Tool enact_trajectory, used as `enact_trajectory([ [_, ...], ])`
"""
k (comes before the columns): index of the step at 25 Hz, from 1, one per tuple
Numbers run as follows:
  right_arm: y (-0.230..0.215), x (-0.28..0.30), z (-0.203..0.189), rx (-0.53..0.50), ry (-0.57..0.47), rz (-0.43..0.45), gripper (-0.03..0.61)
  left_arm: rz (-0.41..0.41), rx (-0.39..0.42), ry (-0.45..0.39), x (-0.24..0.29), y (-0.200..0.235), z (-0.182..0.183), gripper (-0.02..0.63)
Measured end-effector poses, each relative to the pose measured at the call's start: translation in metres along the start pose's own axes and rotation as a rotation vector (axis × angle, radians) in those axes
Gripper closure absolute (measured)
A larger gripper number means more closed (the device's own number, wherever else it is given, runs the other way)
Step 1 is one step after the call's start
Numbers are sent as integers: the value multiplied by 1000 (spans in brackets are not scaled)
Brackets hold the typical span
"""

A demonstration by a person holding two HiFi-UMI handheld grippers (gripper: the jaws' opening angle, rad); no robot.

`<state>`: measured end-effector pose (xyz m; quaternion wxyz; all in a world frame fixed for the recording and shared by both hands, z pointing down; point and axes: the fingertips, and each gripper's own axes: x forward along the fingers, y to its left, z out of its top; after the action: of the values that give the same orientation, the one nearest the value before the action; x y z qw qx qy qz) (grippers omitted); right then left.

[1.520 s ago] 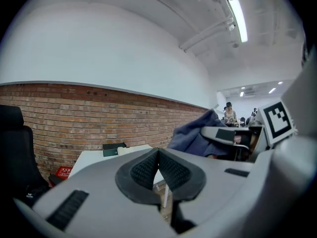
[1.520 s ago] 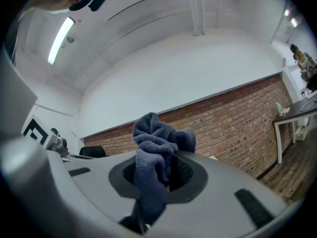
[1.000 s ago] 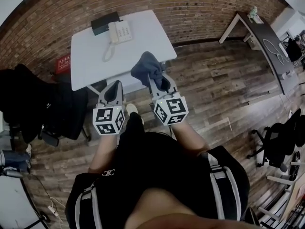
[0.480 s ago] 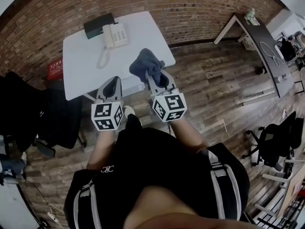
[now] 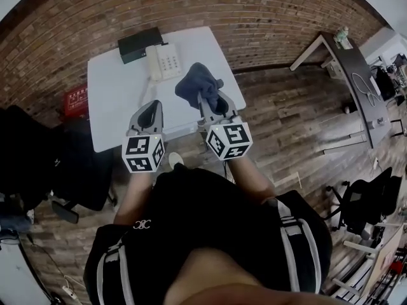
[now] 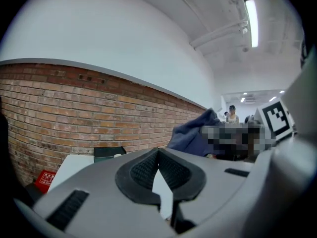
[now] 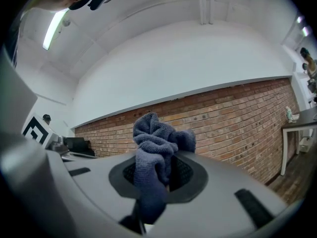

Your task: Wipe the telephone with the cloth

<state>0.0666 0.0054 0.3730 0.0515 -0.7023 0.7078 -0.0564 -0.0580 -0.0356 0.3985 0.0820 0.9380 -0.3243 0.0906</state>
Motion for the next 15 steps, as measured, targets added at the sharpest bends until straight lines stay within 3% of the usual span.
enact_trajectory([
  [15,1,175,-5,-58,56,58,532,58,-74,10,85,135,11,620],
])
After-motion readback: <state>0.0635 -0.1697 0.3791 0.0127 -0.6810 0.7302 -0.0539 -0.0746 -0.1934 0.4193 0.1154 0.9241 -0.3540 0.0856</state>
